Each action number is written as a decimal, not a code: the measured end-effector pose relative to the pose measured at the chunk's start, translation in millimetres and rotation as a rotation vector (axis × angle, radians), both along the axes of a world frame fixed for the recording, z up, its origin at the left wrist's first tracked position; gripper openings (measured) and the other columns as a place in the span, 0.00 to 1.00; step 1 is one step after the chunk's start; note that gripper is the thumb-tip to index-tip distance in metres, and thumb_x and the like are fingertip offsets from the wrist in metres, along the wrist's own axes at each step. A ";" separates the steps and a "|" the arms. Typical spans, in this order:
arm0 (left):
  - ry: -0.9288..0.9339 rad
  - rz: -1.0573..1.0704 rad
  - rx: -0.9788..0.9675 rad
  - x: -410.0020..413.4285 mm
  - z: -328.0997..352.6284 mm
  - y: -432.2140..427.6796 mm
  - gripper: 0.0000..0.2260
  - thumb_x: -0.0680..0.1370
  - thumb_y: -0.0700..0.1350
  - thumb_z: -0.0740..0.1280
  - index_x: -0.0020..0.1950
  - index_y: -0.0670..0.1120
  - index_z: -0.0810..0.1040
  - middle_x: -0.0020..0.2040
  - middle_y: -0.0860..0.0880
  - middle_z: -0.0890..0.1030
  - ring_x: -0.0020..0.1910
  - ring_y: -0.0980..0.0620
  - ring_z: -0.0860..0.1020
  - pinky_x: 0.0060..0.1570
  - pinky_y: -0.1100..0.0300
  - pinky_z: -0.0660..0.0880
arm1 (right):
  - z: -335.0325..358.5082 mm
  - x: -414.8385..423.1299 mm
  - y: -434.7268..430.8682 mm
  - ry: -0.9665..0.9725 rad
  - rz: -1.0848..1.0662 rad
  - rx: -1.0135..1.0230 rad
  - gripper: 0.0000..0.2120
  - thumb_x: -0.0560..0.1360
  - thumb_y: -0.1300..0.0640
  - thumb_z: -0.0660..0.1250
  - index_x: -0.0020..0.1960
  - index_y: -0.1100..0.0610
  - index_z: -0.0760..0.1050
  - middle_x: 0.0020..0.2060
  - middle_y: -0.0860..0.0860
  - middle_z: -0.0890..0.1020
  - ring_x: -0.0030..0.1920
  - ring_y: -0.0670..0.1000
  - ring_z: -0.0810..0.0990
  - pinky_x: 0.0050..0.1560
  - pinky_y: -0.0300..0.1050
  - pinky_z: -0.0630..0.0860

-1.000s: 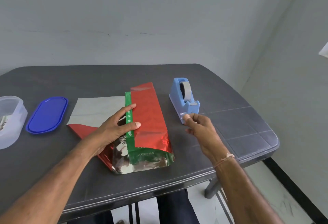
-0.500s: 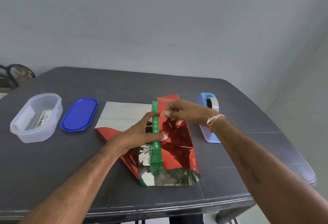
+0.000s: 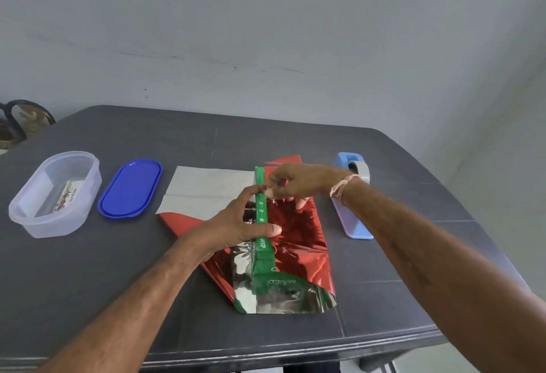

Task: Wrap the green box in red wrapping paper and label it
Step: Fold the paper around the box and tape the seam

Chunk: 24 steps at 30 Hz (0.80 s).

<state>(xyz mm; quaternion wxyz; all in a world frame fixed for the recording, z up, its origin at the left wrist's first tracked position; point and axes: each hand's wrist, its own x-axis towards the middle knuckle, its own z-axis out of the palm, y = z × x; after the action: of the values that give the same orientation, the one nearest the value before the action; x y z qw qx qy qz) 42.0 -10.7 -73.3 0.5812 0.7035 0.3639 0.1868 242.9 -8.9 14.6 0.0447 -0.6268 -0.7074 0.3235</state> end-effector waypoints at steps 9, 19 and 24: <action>0.025 0.019 0.018 1.1 -4.9 3.1 0.43 0.67 0.61 0.81 0.75 0.69 0.58 0.72 0.54 0.71 0.70 0.52 0.71 0.70 0.51 0.70 | 2.3 -7.3 4.2 -0.117 0.035 -0.026 0.11 0.82 0.49 0.67 0.57 0.56 0.78 0.54 0.55 0.79 0.48 0.50 0.80 0.47 0.49 0.85; 0.022 0.024 0.012 0.9 -5.9 3.1 0.44 0.65 0.63 0.81 0.73 0.71 0.59 0.72 0.53 0.71 0.69 0.53 0.73 0.67 0.53 0.73 | -3.3 -14.8 -2.6 -0.202 0.054 0.127 0.10 0.80 0.49 0.70 0.51 0.57 0.79 0.50 0.55 0.82 0.46 0.51 0.79 0.40 0.42 0.78; 0.046 0.019 0.018 1.2 -5.1 1.9 0.45 0.62 0.67 0.80 0.72 0.74 0.58 0.73 0.52 0.71 0.71 0.50 0.71 0.72 0.47 0.70 | -6.0 -19.6 -4.8 -0.341 0.036 0.197 0.11 0.78 0.45 0.71 0.41 0.46 0.74 0.47 0.50 0.83 0.48 0.51 0.80 0.53 0.53 0.80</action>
<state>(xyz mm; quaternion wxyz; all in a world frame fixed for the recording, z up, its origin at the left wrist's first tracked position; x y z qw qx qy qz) 43.2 -8.8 -78.4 0.5645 0.7094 0.3821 0.1792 223.3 -13.8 8.6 -0.0204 -0.6523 -0.7442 0.1424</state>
